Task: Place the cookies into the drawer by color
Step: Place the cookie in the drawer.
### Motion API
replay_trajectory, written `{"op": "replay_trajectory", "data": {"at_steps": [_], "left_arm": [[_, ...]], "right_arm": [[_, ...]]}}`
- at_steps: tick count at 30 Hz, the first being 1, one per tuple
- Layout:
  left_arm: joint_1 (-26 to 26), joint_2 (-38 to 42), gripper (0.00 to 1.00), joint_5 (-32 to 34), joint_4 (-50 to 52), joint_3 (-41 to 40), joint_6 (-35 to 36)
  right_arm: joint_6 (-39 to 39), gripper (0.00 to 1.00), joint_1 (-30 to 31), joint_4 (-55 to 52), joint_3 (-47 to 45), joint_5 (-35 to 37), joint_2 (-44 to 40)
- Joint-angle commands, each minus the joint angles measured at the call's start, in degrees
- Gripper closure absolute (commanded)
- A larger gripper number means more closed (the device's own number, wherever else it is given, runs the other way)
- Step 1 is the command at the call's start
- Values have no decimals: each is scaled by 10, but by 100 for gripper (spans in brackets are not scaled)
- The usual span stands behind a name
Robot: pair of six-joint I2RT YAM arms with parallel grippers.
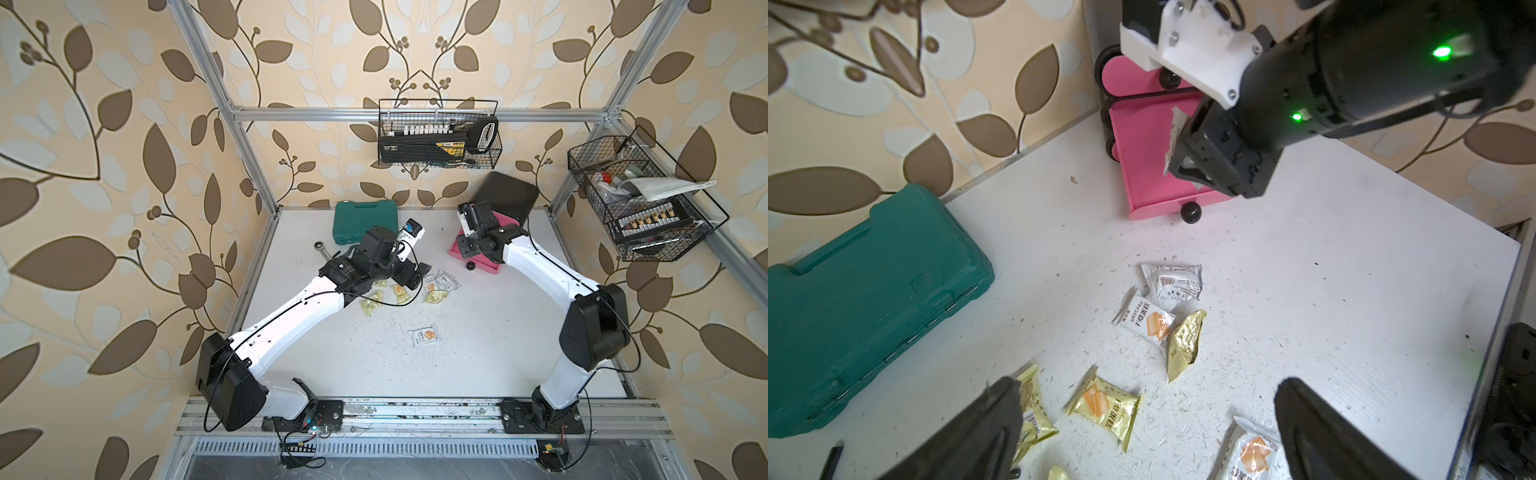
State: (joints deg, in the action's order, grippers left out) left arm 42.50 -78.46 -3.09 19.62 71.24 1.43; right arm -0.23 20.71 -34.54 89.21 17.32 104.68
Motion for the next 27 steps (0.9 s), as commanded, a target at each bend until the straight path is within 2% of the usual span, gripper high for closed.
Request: {"op": "replay_trajectory", "data": {"at_steps": [1,8,11,14,18,22,27], "left_arm": [[6,8,2,6,-8,16,3],[6,9,2,7,-7,17,3],[6,8,2,9,-8,16,4],[6,6,2,8,-7,17,3],[6,5,2,6,-6,17,2],[6,5,2,6,-4,19,1],[6,8,2,11,-5,18,2]], "right_arm": [[-16,54,-5,-13,45,29,49],[-41,51,-16,-18,114,54,134],[-46,45,-19,-17,129,65,151],[-47,32,-20,-25,141,75,152],[-35,27,-15,-26,124,70,115],[-5,27,4,-25,70,35,45],[106,32,20,12,-61,-119,-54]]}}
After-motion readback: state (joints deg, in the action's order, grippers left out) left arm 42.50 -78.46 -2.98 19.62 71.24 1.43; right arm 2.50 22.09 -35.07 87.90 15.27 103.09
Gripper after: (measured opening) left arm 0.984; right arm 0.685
